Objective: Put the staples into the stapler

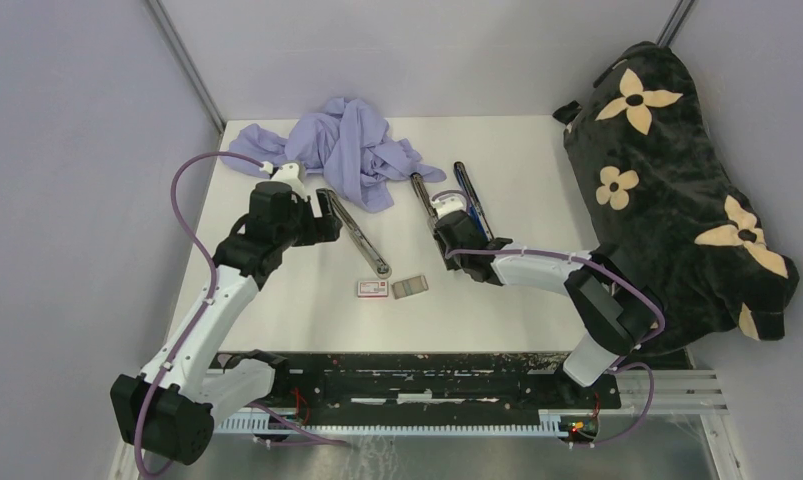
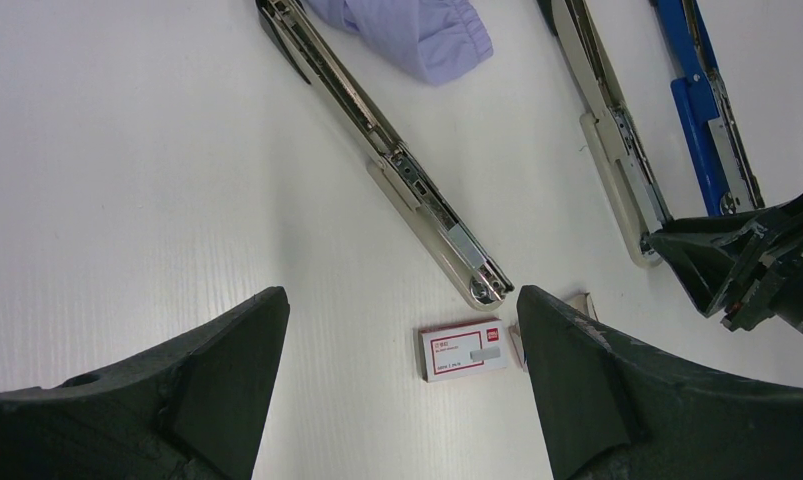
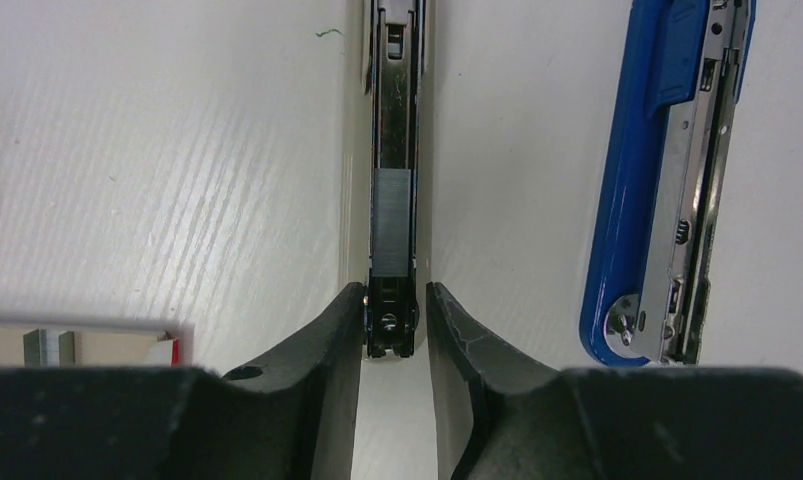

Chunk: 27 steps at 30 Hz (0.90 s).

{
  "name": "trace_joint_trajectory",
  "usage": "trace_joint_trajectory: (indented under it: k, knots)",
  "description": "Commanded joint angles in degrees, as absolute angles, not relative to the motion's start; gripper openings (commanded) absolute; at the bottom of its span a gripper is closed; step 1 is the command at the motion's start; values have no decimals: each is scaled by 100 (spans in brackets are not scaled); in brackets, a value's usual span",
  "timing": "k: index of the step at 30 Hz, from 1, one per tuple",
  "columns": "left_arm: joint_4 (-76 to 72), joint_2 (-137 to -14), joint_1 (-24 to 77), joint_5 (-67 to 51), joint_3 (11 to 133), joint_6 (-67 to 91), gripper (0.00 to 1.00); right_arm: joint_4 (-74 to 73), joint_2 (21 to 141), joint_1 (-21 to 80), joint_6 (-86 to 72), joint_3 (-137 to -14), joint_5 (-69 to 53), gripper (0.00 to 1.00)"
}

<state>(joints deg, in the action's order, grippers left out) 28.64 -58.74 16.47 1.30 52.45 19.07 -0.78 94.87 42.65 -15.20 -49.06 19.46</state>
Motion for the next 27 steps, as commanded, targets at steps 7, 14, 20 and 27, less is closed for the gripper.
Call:
trace_joint_trajectory:
  k: [7,14,20,27]
  knots:
    - [2631,-6019,1619,-363,5195,2351,91,-1074,8769,4282,-1552,-5713,1469,44]
    - [2329,-6320,1630,-1051,4760,3005,90,-2089,8860,4418,-1995,-6290,1048,47]
    - [2125,-6401,1652,-1195,4389,3393,89,-2534,9200,4726,-2365,-6581,795,49]
    - [1728,-6399,1666,-1324,3851,3793,89,-3146,9816,5089,-2600,-7147,677,50]
